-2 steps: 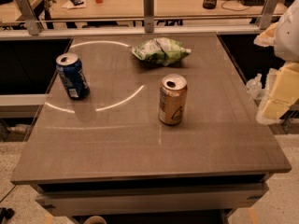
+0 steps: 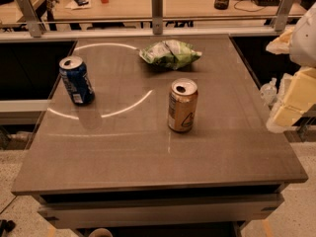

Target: Pick orange can

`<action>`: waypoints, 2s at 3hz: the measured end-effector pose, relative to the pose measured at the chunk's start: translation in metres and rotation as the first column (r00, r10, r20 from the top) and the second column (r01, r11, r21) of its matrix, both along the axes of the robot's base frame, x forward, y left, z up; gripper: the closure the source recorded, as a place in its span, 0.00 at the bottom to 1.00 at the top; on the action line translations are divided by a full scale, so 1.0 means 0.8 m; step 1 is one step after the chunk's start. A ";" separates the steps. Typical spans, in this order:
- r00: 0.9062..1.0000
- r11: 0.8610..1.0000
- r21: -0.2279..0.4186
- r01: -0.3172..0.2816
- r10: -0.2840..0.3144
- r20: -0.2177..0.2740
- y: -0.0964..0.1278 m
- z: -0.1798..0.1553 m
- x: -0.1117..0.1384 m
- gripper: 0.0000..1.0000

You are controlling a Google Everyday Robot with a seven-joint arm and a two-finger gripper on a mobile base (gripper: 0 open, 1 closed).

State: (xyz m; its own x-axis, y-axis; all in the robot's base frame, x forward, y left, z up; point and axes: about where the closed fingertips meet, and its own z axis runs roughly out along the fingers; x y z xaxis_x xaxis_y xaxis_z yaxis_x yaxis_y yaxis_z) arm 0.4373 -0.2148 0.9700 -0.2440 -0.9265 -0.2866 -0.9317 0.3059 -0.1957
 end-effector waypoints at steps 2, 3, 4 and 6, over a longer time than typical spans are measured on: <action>1.000 0.885 0.465 0.025 -0.019 -0.017 -0.021 -0.115 0.033 0.00; 0.999 0.726 0.687 -0.044 0.035 0.027 -0.002 -0.123 0.011 0.00; 0.997 0.539 0.839 -0.073 0.051 0.054 0.013 -0.095 -0.011 0.00; 0.997 0.423 0.903 -0.076 0.034 0.068 0.028 -0.059 -0.030 0.00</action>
Offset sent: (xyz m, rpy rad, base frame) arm -0.0009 0.0061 -0.0175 1.4120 -0.0517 0.0816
